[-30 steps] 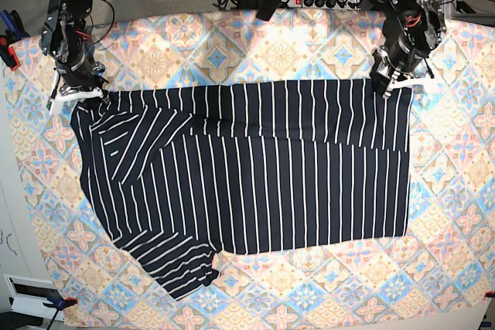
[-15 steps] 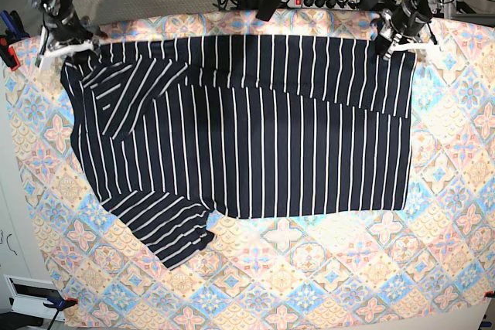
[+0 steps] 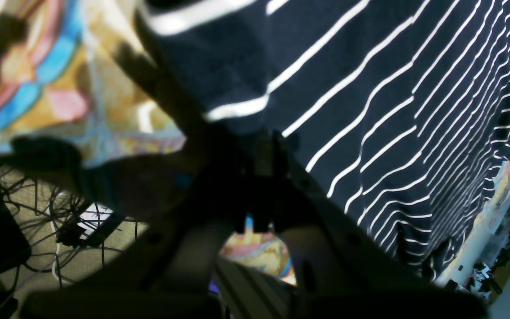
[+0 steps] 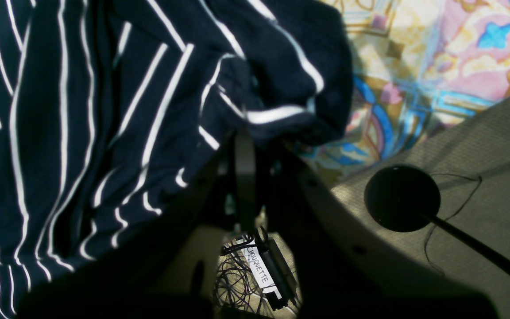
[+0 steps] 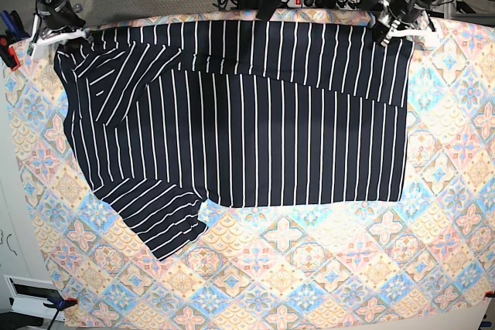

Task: Fold the T-shirt properly
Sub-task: 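Drag the shirt toward the robot with both grippers holding the shoulders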

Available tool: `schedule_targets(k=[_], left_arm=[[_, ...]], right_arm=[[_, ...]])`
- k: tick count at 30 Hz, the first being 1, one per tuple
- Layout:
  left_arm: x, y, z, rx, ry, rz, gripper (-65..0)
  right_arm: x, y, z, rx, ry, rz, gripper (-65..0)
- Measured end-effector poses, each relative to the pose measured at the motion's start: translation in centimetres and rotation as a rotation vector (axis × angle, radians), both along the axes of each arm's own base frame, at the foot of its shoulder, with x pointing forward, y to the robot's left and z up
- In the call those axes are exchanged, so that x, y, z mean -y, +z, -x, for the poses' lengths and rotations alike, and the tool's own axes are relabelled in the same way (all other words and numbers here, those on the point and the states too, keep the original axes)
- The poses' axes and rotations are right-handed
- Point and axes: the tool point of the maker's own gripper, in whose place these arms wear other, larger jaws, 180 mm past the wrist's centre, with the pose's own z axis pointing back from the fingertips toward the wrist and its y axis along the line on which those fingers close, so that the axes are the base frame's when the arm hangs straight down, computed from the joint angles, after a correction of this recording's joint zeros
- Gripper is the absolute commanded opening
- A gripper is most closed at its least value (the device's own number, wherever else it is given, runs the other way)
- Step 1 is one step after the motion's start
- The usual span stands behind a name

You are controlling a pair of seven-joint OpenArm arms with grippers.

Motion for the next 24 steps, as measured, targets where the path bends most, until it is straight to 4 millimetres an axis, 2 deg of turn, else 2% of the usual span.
schedule_targets(k=[3, 7, 12, 14, 18, 20, 22, 24], left_arm=[[0.2, 0.2, 0.2, 0.010, 0.029, 0.029, -65.0], [0.3, 0.6, 1.5, -0.009, 0.044, 0.049, -65.0], [0.3, 1.0, 0.7, 0.012, 0.043, 0.050, -65.0], [0.3, 1.0, 0.7, 0.011, 0.042, 0.047, -61.7], [0.3, 1.2, 0.5, 0.021, 0.043, 0.050, -48.2], [0.3, 1.5, 0.1, 0.033, 0.038, 0.044, -43.2], [0.1, 2.3, -0.3, 0.044, 0.024, 0.017, -40.6], [0.2, 3.7, -0.7, 0.077, -0.002, -0.003, -40.6]], right_arm=[[0.0, 0.0, 0.0, 0.000, 0.002, 0.003, -61.0], [0.1, 0.1, 0.0, 0.001, 0.000, 0.005, -56.1], [0.2, 0.2, -0.1, 0.007, -0.001, 0.012, -52.7], [0.8, 0.4, 0.1, 0.008, -0.018, 0.017, -51.5], [2.5, 1.1, 0.5, 0.017, -0.058, 0.046, -47.1], [2.8, 1.2, 0.5, 0.017, -0.063, 0.052, -44.9], [3.2, 1.4, 0.6, 0.022, -0.074, 0.057, -43.6], [3.8, 1.7, 0.8, 0.026, -0.090, 0.068, -43.4]])
